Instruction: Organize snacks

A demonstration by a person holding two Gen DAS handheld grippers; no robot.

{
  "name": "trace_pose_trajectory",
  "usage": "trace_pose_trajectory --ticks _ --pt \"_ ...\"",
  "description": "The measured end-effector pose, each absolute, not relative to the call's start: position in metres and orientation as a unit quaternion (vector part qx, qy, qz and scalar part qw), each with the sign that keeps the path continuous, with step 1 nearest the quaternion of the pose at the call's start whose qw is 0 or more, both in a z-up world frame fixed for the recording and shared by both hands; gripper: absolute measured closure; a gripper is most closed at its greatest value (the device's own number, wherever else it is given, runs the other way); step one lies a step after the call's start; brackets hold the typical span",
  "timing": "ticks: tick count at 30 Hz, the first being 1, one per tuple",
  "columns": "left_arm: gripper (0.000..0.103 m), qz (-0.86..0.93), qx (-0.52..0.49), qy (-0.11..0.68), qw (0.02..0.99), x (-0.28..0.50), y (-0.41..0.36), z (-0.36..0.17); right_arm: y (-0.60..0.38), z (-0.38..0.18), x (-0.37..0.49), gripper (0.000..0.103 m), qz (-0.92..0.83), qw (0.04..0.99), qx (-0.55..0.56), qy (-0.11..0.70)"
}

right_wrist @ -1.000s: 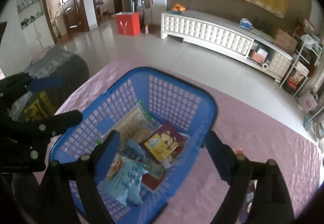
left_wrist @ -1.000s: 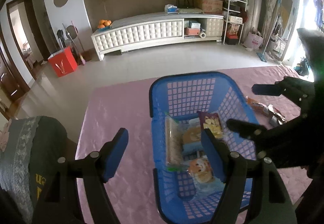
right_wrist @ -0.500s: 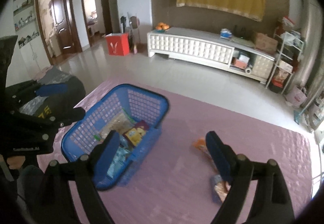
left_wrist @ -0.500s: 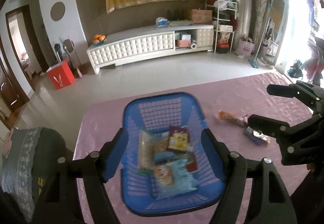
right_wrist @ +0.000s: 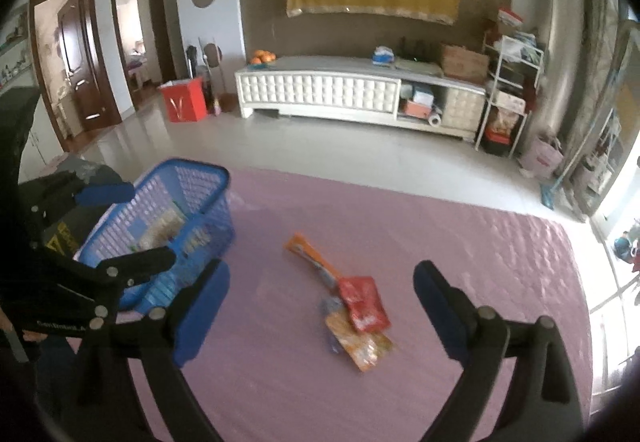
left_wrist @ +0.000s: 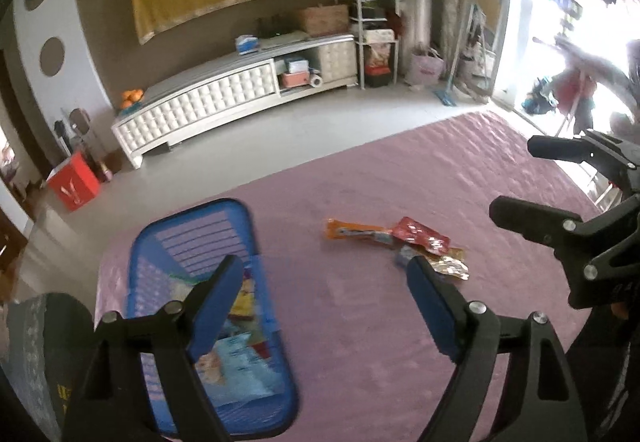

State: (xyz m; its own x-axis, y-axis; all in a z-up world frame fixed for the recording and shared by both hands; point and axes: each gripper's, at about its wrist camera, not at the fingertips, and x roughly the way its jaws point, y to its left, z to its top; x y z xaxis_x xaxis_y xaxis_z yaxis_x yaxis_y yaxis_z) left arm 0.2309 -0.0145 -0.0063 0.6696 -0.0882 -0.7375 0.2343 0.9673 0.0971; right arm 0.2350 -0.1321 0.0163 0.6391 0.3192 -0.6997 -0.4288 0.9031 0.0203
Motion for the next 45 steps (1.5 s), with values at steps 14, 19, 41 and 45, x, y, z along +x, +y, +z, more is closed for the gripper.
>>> trace_pose_trajectory --ticks 14,19,41,45 --pt "0.021 -0.111 0.084 0.460 0.877 0.262 -0.085 -0.081 -0.184 -0.061 0.262 0.008 0.215 0.865 -0.077 0.447" --pt "0.021 -0.100 0.082 0.472 0.872 0.270 -0.088 -0.102 -0.186 -0.089 0.286 0.008 0.222 0.845 -0.063 0.482" --pt "0.021 -0.071 0.049 0.533 0.842 0.315 -0.067 -0.165 -0.166 -0.177 0.364 0.016 0.310 0.767 -0.074 0.557" --pt "0.021 -0.071 0.044 0.537 0.839 0.317 -0.064 -0.170 -0.176 -0.174 0.362 0.049 0.309 0.767 -0.085 0.557"
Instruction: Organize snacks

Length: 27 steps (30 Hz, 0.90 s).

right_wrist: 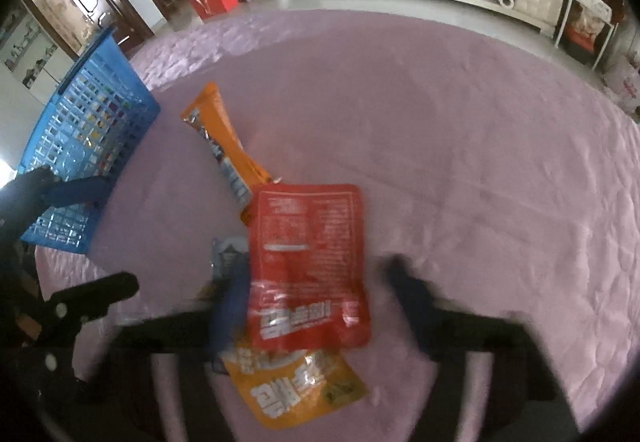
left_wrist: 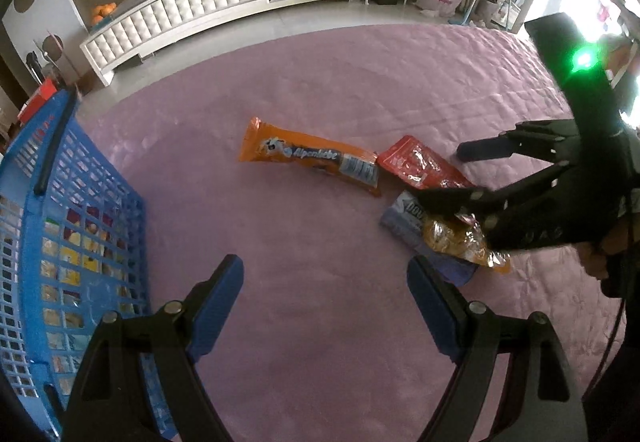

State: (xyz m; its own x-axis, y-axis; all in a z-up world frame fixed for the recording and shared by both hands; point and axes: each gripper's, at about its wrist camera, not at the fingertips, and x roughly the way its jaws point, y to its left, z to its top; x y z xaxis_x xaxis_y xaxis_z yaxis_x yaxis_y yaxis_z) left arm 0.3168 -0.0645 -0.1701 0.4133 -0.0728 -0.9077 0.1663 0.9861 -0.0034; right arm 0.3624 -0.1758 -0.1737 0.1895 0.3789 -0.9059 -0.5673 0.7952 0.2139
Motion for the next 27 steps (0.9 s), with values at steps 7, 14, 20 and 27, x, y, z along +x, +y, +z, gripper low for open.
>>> trace_pose_trajectory --ticks 7,14,20,27 --pt "0.021 -0.075 0.033 0.544 0.835 0.312 -0.066 -0.174 -0.179 -0.171 0.349 0.049 0.303 0.774 -0.103 0.546" --pt "0.021 -0.081 0.044 0.543 0.834 0.313 -0.069 -0.170 -0.153 -0.173 0.326 0.055 0.286 0.771 -0.190 0.536" --pt "0.021 -0.082 0.040 0.542 0.836 0.306 -0.067 -0.167 -0.165 -0.165 0.330 0.099 0.283 0.777 -0.140 0.544" --pt "0.021 -0.093 0.047 0.534 0.839 0.298 -0.072 -0.159 -0.176 -0.166 0.323 0.101 0.288 0.776 -0.103 0.552"
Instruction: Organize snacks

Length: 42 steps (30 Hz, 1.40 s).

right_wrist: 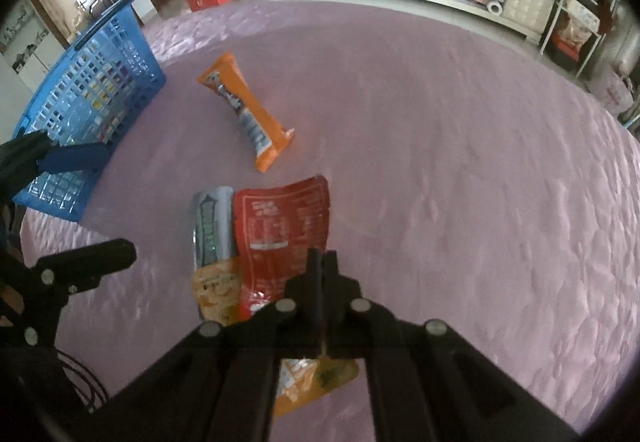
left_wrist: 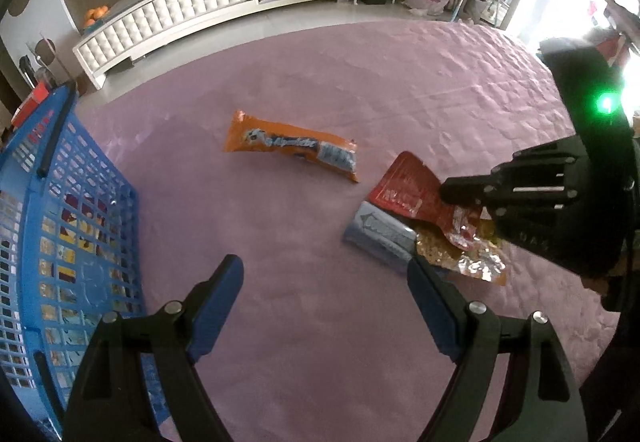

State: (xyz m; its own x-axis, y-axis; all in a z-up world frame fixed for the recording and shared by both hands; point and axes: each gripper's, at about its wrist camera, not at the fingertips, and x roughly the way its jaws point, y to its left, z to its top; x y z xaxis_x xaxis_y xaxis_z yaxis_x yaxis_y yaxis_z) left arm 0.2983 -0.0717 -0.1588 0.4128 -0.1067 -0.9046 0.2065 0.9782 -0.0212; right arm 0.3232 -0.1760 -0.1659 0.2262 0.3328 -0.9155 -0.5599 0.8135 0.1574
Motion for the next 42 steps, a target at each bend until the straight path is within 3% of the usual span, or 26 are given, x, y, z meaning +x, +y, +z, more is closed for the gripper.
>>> trace_pose_trajectory --ticks 12,23,25,31,35,36,37,40,42 --pt "0.021 -0.124 0.059 0.540 0.830 0.274 -0.098 -0.162 -0.226 -0.156 0.291 0.101 0.259 0.794 -0.016 0.549" --pt "0.022 -0.143 -0.010 0.563 0.814 0.272 -0.133 -0.182 -0.254 -0.150 0.281 0.101 0.241 0.811 0.008 0.533" --pt "0.034 -0.143 -0.018 0.564 0.813 0.275 -0.139 -0.185 -0.260 -0.149 0.280 0.101 0.241 0.812 0.015 0.532" --pt "0.049 -0.138 -0.071 0.588 0.794 0.286 -0.143 -0.203 -0.268 -0.151 0.280 0.101 0.241 0.814 0.025 0.529" --pt "0.049 -0.132 -0.081 0.588 0.794 0.291 -0.147 -0.209 -0.269 -0.153 0.279 0.101 0.243 0.812 0.028 0.530" --pt "0.055 -0.133 -0.085 0.586 0.795 0.292 -0.148 -0.209 -0.270 -0.153 0.279 0.101 0.246 0.810 0.030 0.531" --pt "0.069 -0.135 -0.088 0.587 0.794 0.294 -0.148 -0.209 -0.270 -0.154 0.279 0.101 0.249 0.808 0.033 0.533" --pt "0.090 -0.133 -0.081 0.587 0.794 0.298 -0.153 -0.211 -0.267 -0.150 0.277 0.101 0.258 0.806 0.041 0.531" --pt "0.094 -0.134 -0.077 0.578 0.801 0.298 -0.156 -0.207 -0.265 -0.145 0.274 0.101 0.261 0.810 0.040 0.524"
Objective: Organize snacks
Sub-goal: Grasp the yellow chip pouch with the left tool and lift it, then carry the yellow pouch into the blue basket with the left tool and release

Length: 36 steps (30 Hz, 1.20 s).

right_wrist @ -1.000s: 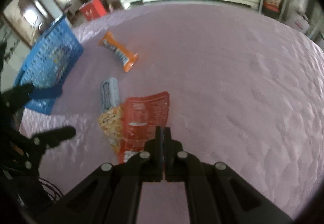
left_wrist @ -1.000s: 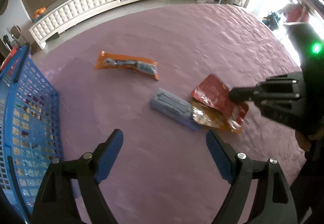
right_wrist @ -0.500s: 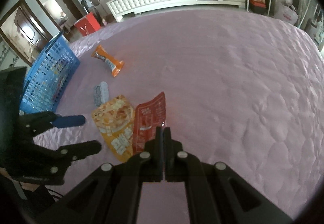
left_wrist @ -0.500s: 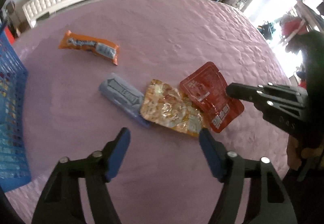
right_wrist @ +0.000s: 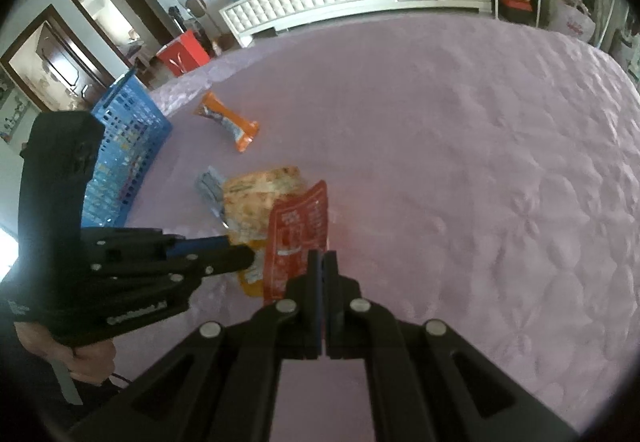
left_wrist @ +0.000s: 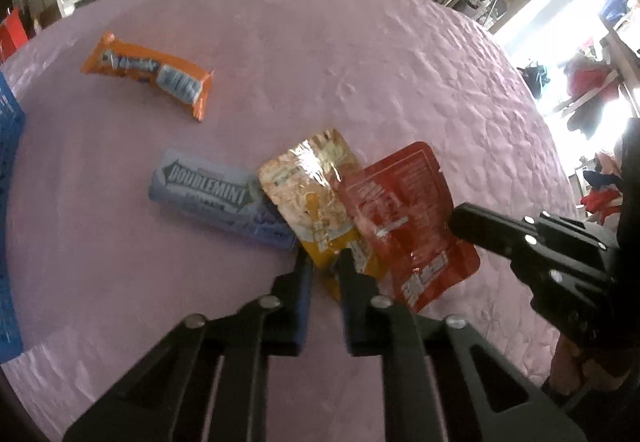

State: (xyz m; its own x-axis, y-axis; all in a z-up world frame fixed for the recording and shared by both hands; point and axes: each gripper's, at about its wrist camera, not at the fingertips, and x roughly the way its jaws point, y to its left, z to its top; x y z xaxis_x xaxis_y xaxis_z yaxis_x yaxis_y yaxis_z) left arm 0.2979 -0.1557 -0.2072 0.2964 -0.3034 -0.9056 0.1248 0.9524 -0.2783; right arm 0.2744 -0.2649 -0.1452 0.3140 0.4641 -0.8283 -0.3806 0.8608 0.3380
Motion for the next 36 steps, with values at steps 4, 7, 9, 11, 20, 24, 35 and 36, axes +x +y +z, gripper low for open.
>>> trace_pose_trajectory --ticks 4,7,9,11,20,24,35,36 --pt "0.102 -0.143 -0.059 0.555 0.817 0.293 -0.158 -0.193 -0.260 -0.138 0.268 0.101 0.258 0.814 0.034 0.520" --pt "0.103 -0.151 -0.047 0.538 0.828 0.287 -0.156 -0.178 -0.256 -0.130 0.262 0.101 0.253 0.817 0.028 0.517" --pt "0.103 -0.151 -0.041 0.529 0.834 0.282 -0.152 -0.169 -0.252 -0.122 0.258 0.101 0.250 0.820 0.023 0.514" --pt "0.103 -0.152 -0.040 0.520 0.840 0.277 -0.147 -0.159 -0.247 -0.111 0.254 0.101 0.247 0.825 0.015 0.508" --pt "0.103 -0.149 -0.043 0.479 0.864 0.243 -0.110 -0.114 -0.213 -0.076 0.239 0.101 0.247 0.837 -0.019 0.488" --pt "0.103 -0.141 -0.038 0.459 0.877 0.232 -0.093 -0.093 -0.195 -0.060 0.231 0.101 0.260 0.841 -0.028 0.474" --pt "0.103 -0.101 -0.022 0.404 0.909 0.198 -0.015 -0.034 -0.122 -0.012 0.224 0.101 0.310 0.853 -0.049 0.417" --pt "0.103 -0.097 -0.021 0.403 0.910 0.196 -0.008 -0.031 -0.114 -0.010 0.225 0.101 0.313 0.853 -0.052 0.414"
